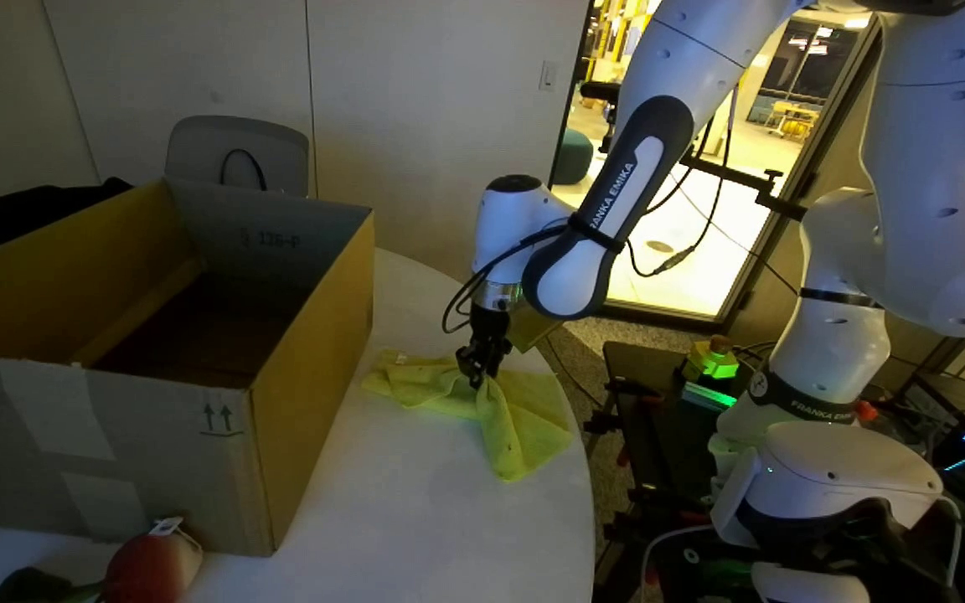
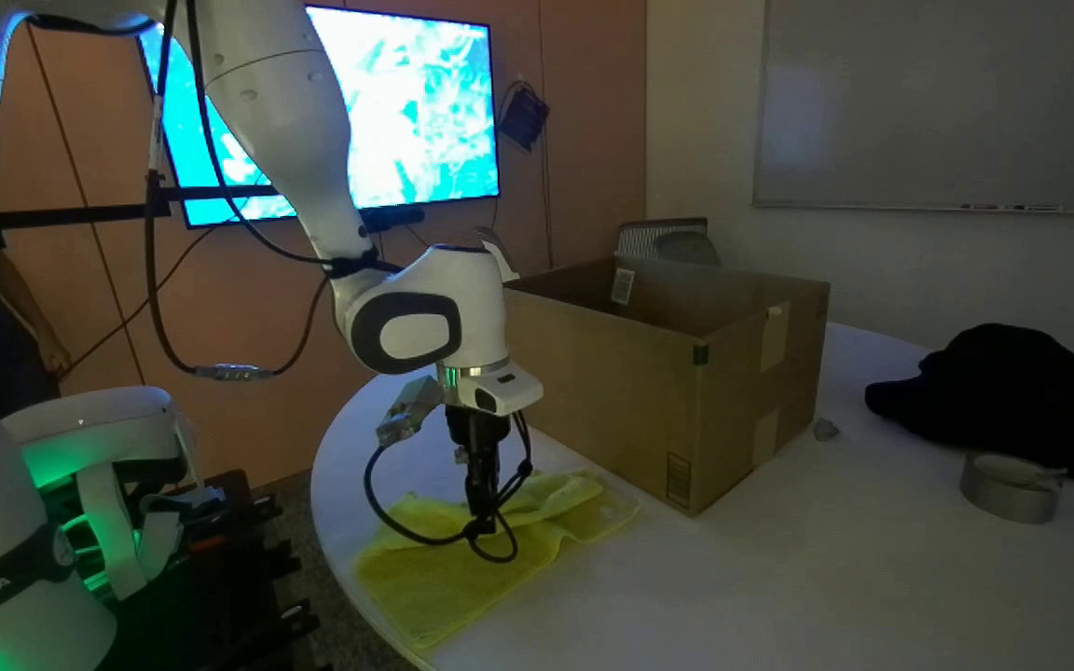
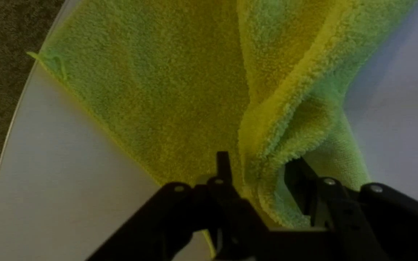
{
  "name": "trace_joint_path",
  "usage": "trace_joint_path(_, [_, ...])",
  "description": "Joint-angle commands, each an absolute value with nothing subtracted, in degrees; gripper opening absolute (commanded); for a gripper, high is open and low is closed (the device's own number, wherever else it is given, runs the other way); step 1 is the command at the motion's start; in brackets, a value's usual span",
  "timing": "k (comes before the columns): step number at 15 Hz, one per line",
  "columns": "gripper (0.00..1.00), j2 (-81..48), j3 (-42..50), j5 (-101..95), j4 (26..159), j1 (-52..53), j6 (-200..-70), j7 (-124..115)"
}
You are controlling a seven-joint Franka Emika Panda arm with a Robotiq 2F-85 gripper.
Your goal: Pick up the marker and wrap it on the cloth, the pick up the cloth and put it in the box
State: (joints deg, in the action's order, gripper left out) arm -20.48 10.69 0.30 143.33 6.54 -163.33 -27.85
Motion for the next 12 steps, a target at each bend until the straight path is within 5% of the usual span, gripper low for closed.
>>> trace_joint_path(1, [0.76, -18.5, 11.2, 1.5, 144.6, 7.1, -163.3, -28.7])
trace_joint_path(4, [0.98, -16.0, 13.2, -0.3, 147.0, 8.3, -164.5, -29.9])
trace_joint_path(12, [1.00, -10.2, 12.9, -2.1, 154.3, 5.9, -163.4, -24.7])
